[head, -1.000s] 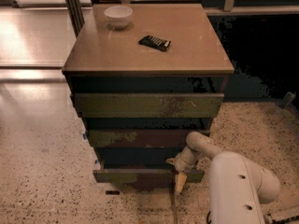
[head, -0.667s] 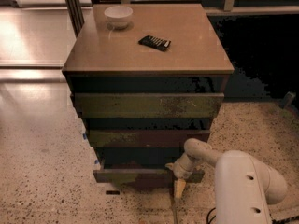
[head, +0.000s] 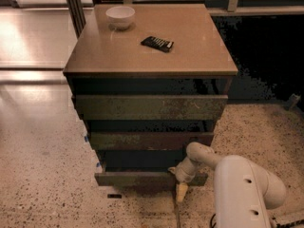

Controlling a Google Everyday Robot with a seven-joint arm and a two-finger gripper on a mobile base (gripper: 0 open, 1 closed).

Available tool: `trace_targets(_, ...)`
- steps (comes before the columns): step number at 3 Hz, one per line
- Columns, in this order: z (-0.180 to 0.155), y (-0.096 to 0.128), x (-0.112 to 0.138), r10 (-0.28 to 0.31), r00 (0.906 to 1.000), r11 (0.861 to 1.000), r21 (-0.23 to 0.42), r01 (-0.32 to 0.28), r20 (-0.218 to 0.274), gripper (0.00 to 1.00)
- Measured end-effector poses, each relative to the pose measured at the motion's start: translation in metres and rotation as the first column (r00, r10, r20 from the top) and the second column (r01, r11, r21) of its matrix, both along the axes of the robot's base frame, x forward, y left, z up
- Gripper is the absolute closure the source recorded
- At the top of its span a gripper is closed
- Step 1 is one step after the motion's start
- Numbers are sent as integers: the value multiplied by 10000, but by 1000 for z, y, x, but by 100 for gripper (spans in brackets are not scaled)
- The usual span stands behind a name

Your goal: Open bottom drawer

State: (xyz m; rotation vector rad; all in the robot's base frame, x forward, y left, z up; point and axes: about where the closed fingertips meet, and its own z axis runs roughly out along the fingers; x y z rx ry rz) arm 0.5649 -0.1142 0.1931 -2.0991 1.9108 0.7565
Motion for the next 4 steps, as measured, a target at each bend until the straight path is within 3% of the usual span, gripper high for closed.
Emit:
trace_targets(1, -20, -2, -9, -100, 9992, 9999, -123, 96, -386, 0)
trace_targets(2, -15, -2, -9, -102, 9992, 9999, -124, 97, -391, 0)
trace_targets(3, 35, -1, -62, -184, 9979, 9997, 133, 192, -615, 0)
trace_targets(4, 31, 5, -86, 135, 9951, 9998, 167, -119, -978, 0)
